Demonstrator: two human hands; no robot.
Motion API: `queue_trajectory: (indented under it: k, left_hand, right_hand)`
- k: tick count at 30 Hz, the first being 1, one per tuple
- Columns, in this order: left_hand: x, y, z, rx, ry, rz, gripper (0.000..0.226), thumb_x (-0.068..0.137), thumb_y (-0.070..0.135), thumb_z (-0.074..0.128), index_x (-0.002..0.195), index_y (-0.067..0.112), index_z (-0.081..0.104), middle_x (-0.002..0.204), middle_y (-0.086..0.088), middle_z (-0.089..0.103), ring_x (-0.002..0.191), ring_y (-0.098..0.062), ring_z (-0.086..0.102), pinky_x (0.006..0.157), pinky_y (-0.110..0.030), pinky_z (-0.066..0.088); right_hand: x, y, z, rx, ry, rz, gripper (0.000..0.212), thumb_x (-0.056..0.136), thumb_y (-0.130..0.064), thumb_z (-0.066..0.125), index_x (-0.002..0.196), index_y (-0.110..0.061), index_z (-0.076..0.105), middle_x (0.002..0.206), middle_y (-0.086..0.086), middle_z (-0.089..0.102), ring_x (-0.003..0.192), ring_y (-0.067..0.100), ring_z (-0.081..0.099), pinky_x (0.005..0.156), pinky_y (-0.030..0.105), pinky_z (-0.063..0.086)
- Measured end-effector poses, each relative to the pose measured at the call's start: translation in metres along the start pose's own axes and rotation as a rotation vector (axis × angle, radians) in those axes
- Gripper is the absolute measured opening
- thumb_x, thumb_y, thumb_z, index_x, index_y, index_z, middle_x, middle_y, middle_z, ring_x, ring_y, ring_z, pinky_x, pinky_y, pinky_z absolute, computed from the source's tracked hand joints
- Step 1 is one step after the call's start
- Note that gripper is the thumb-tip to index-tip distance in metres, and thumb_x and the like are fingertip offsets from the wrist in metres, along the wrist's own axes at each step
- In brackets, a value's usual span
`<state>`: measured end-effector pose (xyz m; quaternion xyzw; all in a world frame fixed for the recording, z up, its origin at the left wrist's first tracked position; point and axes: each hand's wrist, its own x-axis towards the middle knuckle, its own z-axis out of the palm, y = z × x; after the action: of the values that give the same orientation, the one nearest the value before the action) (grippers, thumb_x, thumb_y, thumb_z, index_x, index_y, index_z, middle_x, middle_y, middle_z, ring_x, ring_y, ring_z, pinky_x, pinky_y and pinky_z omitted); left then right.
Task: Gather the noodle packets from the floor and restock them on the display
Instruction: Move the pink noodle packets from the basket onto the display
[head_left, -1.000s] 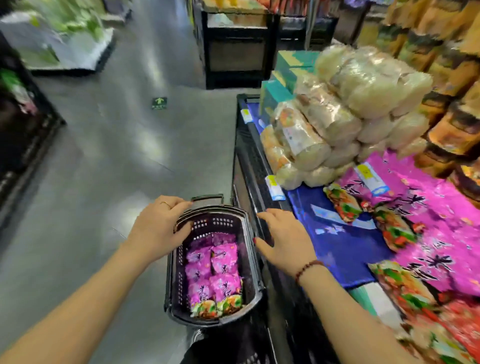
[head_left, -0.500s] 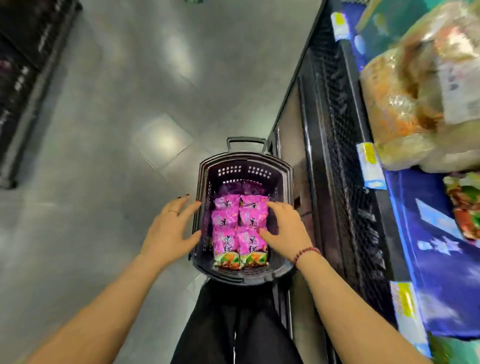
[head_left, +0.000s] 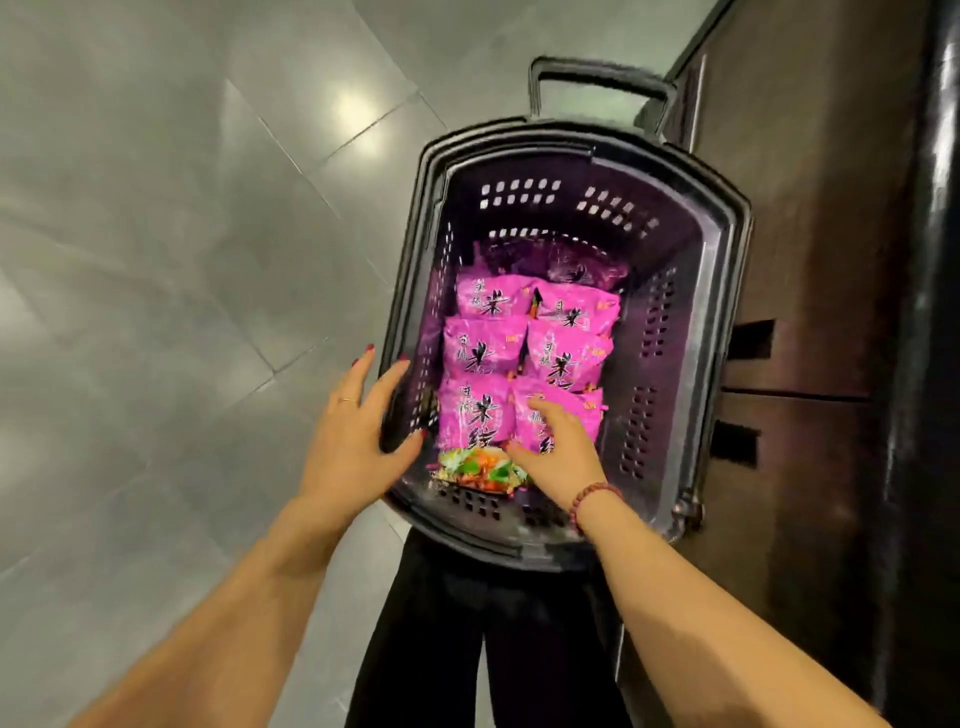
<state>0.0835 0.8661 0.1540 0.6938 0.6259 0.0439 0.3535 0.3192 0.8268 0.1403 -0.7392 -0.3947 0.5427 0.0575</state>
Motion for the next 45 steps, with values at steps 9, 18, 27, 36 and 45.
queue_trajectory:
  k: [9,18,27,36,45]
  left_hand:
    - [0.016,-0.025,0.047,-0.067,0.222,0.173,0.068,0.082,0.01,0.075,0.143,0.012,0.045,0.158,-0.013,0.019,0.146,-0.003,0.013,0.109,-0.004,0.02]
    - [0.018,-0.016,0.048,0.007,0.274,0.167,0.063,0.081,0.007,0.072,0.14,0.006,0.049,0.154,-0.022,0.027,0.146,-0.02,0.021,0.117,-0.023,0.023]
    - [0.008,0.03,0.071,-0.325,-0.127,0.111,0.07,0.086,0.041,0.061,0.143,0.055,0.024,0.159,0.0,0.017,0.146,-0.005,0.015,0.111,-0.018,0.022]
    - [0.032,0.025,0.103,-0.866,-0.218,-0.279,0.08,0.08,0.028,0.079,0.14,0.056,0.033,0.147,0.013,0.04,0.131,-0.012,0.048,0.105,-0.05,0.045]
    - [0.041,0.013,0.116,-0.779,-0.118,-0.447,0.077,0.09,0.011,0.067,0.146,0.047,0.028,0.128,0.018,0.048,0.121,-0.008,0.052,0.102,-0.046,0.048]
  right_hand:
    - [0.065,0.051,0.063,0.108,-0.147,0.07,0.076,0.078,-0.031,0.077,0.142,-0.038,0.037,0.146,0.003,0.039,0.132,0.023,0.041,0.109,0.034,0.036]
    - [0.079,0.048,0.077,0.22,-0.184,0.06,0.09,0.086,-0.013,0.071,0.149,-0.048,0.016,0.156,-0.002,0.028,0.09,0.015,0.066,0.062,0.013,0.049]
    - [0.037,0.057,0.046,0.498,0.041,-0.179,0.072,0.084,-0.003,0.067,0.138,-0.044,0.045,0.146,-0.019,0.043,0.12,0.012,0.055,0.091,0.035,0.054]
    - [0.02,0.075,0.008,0.525,0.019,-0.132,0.061,0.089,0.002,0.062,0.131,-0.039,0.045,0.113,0.0,0.06,0.097,0.005,0.057,0.084,0.016,0.047]
    - [0.079,0.125,0.015,0.225,0.07,0.189,0.094,0.071,-0.021,0.08,0.144,-0.049,0.029,0.14,0.01,0.039,0.132,0.026,0.041,0.113,0.036,0.034]
